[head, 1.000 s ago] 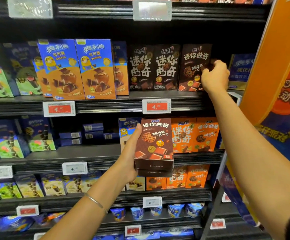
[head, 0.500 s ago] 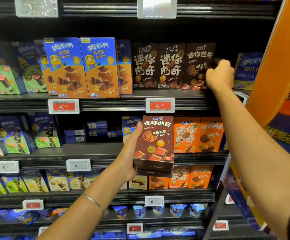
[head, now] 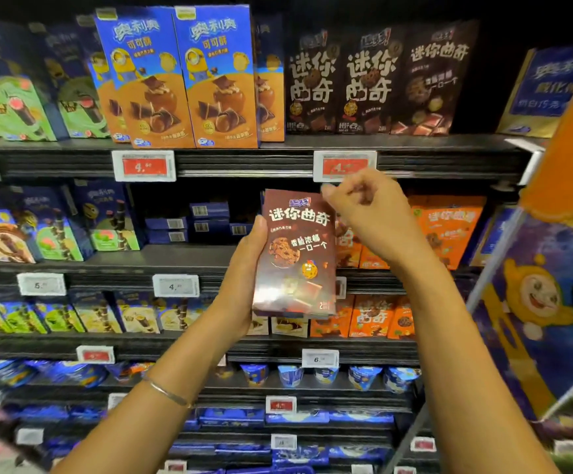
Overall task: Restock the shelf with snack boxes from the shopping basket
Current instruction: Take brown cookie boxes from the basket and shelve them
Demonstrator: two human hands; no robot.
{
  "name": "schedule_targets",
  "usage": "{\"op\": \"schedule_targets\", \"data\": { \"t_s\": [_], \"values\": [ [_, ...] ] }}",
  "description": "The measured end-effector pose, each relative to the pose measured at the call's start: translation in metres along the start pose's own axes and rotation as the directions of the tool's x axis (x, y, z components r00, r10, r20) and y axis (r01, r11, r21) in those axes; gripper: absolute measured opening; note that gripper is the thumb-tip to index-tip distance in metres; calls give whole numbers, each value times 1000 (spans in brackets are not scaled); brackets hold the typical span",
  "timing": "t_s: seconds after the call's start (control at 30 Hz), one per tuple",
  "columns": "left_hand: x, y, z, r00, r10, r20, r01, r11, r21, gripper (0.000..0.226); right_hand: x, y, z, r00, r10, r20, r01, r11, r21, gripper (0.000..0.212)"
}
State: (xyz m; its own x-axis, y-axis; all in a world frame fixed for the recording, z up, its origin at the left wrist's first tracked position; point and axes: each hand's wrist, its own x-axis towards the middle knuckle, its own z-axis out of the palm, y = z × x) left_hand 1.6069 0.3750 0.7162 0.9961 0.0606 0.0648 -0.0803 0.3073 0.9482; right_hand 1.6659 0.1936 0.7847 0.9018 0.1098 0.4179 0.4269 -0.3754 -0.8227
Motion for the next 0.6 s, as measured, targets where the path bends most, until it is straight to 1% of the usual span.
{"op": "schedule_targets", "data": {
  "t_s": [0.07,0.1,0.17,0.23,0.3,0.33,0.43,0.5,0.6],
  "values": [
    [-3,-1,-6,999,33,-43,-33,999,5,62,-11,5,5,969,117,219,-119,993,-5,44],
    [-4,-2,-8,996,51,-79,-50,999,8,66,-15,5,6,948,142,285,-155,988,23,49],
    [-5,-2,-11,986,101,-133,-102,995,0,76,-20,2,6,918,165,360,-210,974,89,54],
    [-6,-2,-12,969,192,-158,-191,981,22,86,-24,-3,6,897,176,405,-228,970,82,55],
    [-4,0,-13,936,300,-186,-286,953,100,91,-25,-8,6,898,159,409,-202,977,64,47],
    [-2,1,-13,923,332,-194,-312,941,128,93,-25,-11,5,904,146,401,-194,977,82,42],
    [4,8,-14,918,352,-185,-321,930,180,90,-25,-21,2,930,95,355,-146,982,119,29],
    [6,10,-14,910,368,-194,-325,919,222,78,-25,-26,-2,943,60,328,-124,976,178,21],
    [7,12,-17,884,413,-218,-357,898,256,49,-21,-34,-14,970,7,241,-63,972,224,15]
  ]
}}
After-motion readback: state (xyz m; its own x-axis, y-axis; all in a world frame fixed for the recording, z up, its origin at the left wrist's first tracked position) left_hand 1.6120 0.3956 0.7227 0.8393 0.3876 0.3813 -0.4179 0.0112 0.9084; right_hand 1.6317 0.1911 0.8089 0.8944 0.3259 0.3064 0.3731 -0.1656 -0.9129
